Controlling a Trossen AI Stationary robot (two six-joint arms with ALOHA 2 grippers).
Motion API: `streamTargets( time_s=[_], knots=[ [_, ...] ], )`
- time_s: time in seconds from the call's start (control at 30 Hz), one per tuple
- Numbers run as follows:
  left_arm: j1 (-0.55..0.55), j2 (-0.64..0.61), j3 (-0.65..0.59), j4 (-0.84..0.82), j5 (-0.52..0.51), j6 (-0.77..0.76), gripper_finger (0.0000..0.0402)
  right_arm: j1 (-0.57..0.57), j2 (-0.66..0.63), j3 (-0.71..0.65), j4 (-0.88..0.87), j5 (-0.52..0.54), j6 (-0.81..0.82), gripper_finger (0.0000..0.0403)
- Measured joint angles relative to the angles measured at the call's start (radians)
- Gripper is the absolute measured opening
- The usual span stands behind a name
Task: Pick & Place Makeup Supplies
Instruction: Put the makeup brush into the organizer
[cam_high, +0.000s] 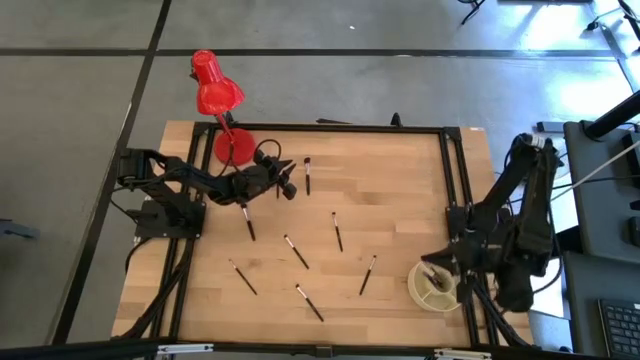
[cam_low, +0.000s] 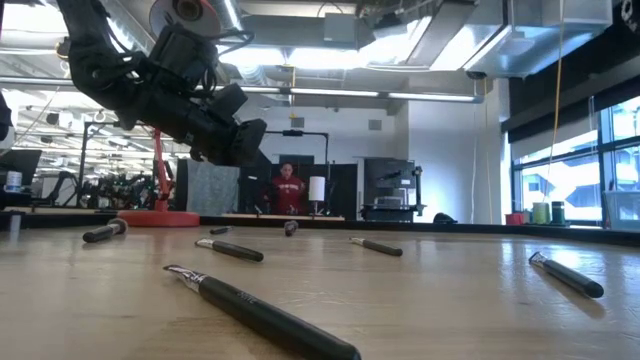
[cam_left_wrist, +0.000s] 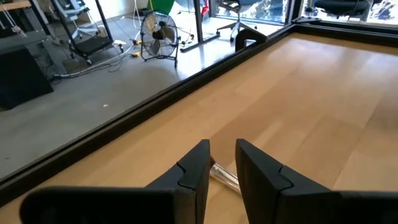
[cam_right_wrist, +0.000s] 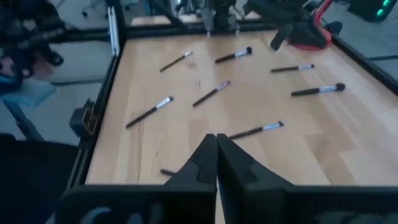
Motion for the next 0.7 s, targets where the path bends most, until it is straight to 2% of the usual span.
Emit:
streamTargets(
  time_s=[0.27,0.6,0.7],
  knots=[
    [-0.001,0.0,0.0,0.0,-0.001,-0.008,0.0072,0.047,0.072,-0.028,-0.003,-0.003,0.124,0.0015],
    [-0.001,0.0,0.0,0.003,-0.011,-0.017,0.0072,0.045,0.022,-0.028,-0.01,-0.018,0.138,0.0065],
    [-0.001,0.0,0.0,0.003,-0.011,-0.017,0.0073,0.032,-0.003,-0.028,-0.007,0.034,0.138,0.0071]
  ],
)
